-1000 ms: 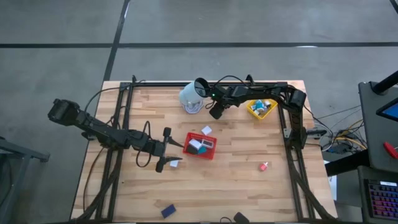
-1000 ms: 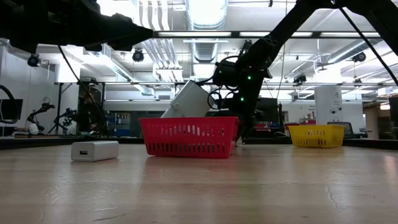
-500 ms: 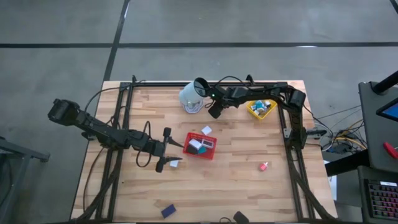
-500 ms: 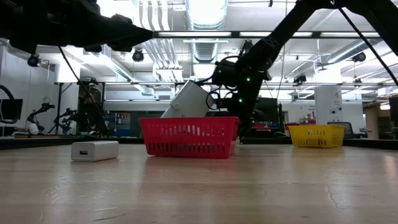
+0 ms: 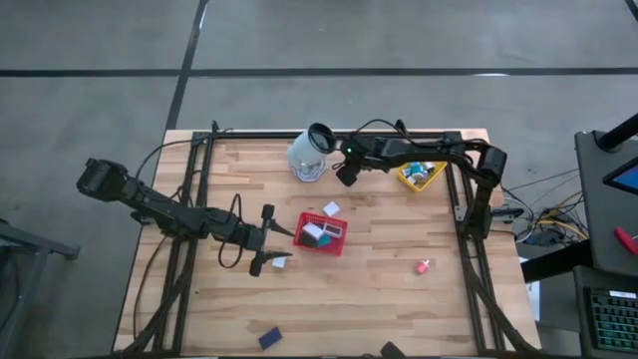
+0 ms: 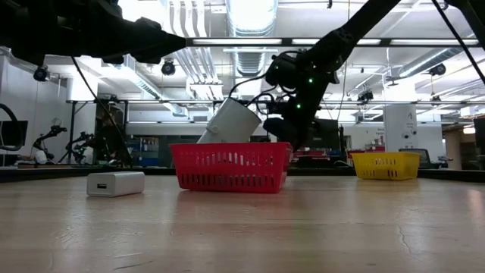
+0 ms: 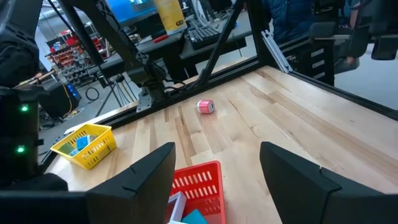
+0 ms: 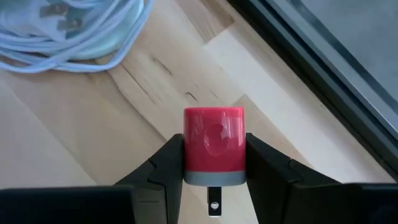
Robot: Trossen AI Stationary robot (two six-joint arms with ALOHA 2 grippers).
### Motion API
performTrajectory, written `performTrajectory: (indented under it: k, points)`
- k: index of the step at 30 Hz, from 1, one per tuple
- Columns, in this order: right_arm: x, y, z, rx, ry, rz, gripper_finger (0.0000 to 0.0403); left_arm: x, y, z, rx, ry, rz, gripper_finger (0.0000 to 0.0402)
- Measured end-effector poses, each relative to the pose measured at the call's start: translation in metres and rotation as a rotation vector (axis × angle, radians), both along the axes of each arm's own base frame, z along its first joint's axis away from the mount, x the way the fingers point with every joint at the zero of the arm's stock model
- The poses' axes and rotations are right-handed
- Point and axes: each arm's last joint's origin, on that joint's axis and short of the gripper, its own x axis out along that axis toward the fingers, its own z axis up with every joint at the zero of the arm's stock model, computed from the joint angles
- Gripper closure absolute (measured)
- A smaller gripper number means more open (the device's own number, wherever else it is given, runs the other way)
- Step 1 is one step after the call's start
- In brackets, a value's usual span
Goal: Pick & Place Office items
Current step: Put the top pink charger adapter into the yellow basket
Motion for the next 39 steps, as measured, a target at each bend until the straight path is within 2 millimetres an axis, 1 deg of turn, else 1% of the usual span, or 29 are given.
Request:
performTrajectory:
  k: [8, 31, 35, 39]
  points:
    - [-0.005, 0.003, -0.004, 0.003, 0.008, -0.004, 0.0277, 0.000, 0.000, 0.000, -0.004, 0.000, 0.001, 0.0162]
    - [-0.004, 0.001, -0.003, -0.048, -0.007, -0.028, 0.0277, 0.000, 0.000, 0.000, -0.004, 0.001, 0.001, 0.0162]
    - [-0.005, 0.001, 0.001, -0.057, -0.010, -0.030, 0.0277, 0.000, 0.000, 0.000, -0.004, 0.001, 0.001, 0.0162]
    - [-0.007, 0.002, 0.010, -0.069, -0.026, -0.031, 0.0277, 0.000, 0.000, 0.000, -0.004, 0.001, 0.001, 0.0162]
